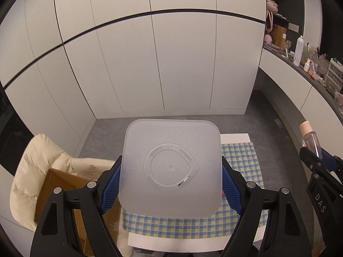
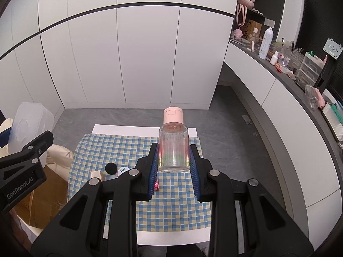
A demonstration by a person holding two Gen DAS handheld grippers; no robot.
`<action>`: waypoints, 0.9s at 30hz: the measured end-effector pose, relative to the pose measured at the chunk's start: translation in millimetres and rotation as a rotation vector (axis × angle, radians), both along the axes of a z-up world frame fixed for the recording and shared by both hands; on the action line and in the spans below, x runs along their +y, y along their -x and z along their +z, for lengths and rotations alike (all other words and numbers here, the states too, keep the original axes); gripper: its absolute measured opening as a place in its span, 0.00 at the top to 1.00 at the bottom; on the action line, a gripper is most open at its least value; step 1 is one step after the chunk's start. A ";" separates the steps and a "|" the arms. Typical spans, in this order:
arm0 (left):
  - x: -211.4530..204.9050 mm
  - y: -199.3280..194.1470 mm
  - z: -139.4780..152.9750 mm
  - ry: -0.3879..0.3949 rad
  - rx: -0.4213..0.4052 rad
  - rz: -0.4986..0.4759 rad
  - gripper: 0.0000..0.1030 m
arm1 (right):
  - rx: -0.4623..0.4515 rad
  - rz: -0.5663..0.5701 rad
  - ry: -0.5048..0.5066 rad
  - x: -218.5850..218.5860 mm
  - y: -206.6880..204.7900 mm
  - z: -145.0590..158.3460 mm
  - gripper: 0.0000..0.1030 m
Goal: Organize objects
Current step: 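Lift the frosted lid with the left tool while the right tool lifts the bottle, then carry the lid and bottle with both tools over the cardboard box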
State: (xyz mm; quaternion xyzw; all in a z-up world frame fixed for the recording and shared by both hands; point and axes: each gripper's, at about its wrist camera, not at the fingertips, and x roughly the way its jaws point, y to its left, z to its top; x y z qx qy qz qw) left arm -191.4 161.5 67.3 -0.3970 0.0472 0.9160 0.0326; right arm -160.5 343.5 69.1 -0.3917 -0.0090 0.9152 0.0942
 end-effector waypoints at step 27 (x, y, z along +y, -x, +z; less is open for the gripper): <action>-9.5 -76.9 -14.0 0.023 0.010 0.001 0.21 | -0.006 0.033 0.069 -7.8 -61.0 -26.9 0.72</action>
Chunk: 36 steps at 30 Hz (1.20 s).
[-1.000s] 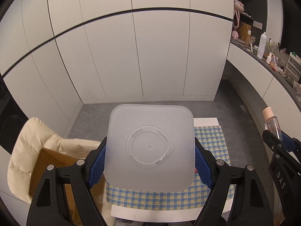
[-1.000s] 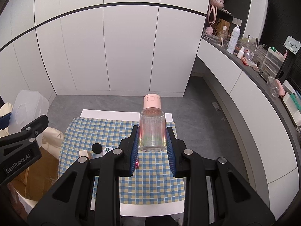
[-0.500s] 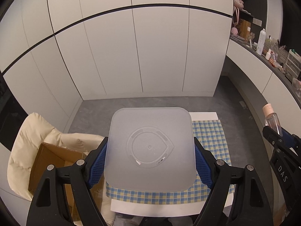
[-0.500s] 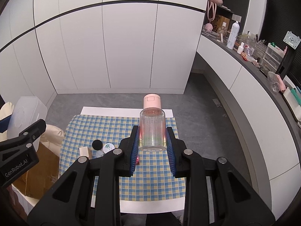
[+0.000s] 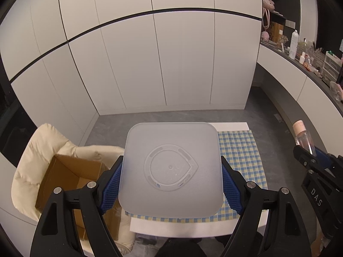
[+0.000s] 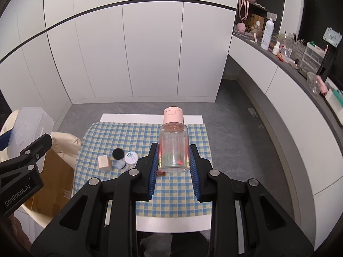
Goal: Organize objects
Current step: 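Carry the lid and bottle with both tools over the cardboard box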
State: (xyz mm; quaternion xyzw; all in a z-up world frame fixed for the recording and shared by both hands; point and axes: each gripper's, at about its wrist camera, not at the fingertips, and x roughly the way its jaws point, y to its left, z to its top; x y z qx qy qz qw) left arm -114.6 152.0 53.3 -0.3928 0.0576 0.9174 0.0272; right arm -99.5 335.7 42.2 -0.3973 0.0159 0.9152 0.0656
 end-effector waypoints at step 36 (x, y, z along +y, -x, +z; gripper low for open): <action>-47.6 -158.2 -69.9 -0.041 0.044 -0.036 0.21 | 0.023 0.050 0.045 -14.9 -149.5 -65.7 0.72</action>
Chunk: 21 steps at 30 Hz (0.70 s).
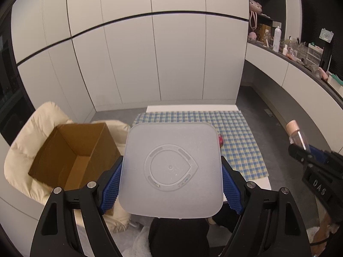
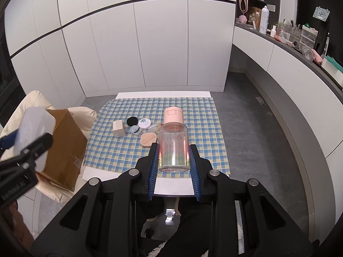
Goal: Organize objects
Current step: 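Carry the lid and bottle with both tools over the cardboard box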
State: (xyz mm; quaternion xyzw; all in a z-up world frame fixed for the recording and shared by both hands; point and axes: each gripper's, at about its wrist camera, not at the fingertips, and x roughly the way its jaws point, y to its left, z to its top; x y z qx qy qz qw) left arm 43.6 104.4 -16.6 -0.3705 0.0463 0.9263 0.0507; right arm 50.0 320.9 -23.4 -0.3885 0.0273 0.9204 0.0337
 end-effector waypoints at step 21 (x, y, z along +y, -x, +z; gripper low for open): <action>-21.1 -35.8 -28.0 -0.033 -0.039 0.046 0.21 | -0.025 0.038 -0.009 -16.9 -59.8 -18.5 0.73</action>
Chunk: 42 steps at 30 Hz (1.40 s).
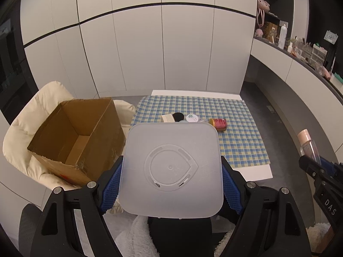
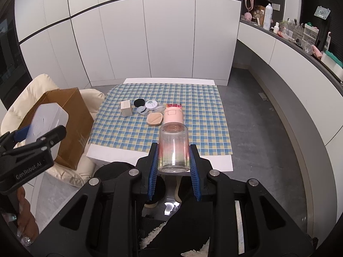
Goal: Organize objects
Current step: 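Carry the lid and bottle with both tools over the cardboard box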
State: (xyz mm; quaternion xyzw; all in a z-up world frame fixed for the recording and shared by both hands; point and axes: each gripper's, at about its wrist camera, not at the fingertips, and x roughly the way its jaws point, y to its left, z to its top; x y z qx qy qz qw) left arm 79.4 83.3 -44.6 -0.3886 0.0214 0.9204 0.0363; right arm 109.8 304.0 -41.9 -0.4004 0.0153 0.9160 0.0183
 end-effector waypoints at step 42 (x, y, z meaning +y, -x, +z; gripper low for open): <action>-52.6 -7.6 2.6 0.021 0.008 0.116 0.21 | -0.033 0.162 -0.001 -41.8 18.5 -15.9 0.73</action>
